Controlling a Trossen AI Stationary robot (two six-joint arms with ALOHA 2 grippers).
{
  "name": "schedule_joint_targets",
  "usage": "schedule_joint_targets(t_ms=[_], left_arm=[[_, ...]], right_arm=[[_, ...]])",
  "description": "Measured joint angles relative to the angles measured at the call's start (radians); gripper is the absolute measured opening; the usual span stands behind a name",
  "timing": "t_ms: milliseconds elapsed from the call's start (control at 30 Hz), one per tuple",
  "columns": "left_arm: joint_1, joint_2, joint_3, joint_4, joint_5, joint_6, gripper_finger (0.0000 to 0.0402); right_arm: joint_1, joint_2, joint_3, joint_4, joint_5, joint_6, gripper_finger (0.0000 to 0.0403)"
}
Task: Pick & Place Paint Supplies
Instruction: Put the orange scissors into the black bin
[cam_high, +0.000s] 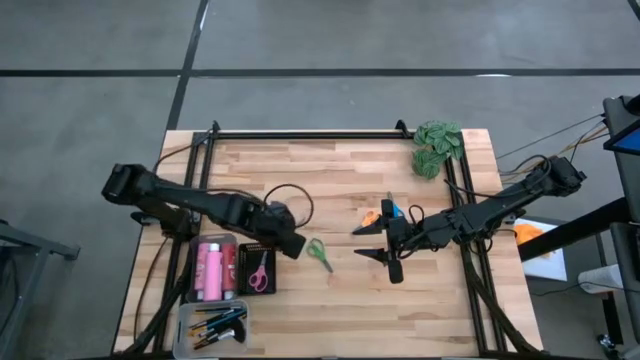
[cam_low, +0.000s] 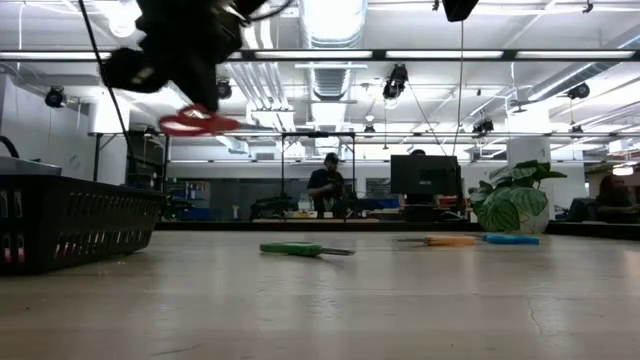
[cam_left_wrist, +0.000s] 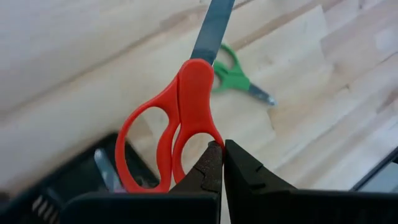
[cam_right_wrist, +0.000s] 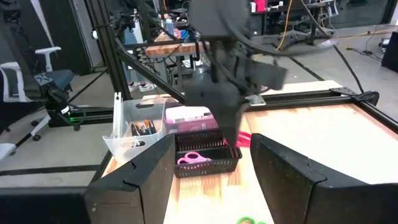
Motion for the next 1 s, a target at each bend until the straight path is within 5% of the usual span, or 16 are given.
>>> schedule_joint_targets(t_ms=[333, 667, 1000], left_arm=[[-0.183, -0.023, 0.000, -0.128, -0.051, -0.300, 0.0000], [-0.378, -0.022, -0.007, -0.181, -0.244, -0.630, 0.0000], [-0.411, -0.015, -0.072, -0.164, -0.255, -0.985, 0.0000]], right_arm=[[0.000, 0.000, 0.000, 0.000, 0.000, 0.000, 0.0209], [0.000, 0.000, 0.000, 0.000, 0.000, 0.000, 0.0209], [0.000, 0.000, 0.000, 0.000, 0.000, 0.000, 0.0209]])
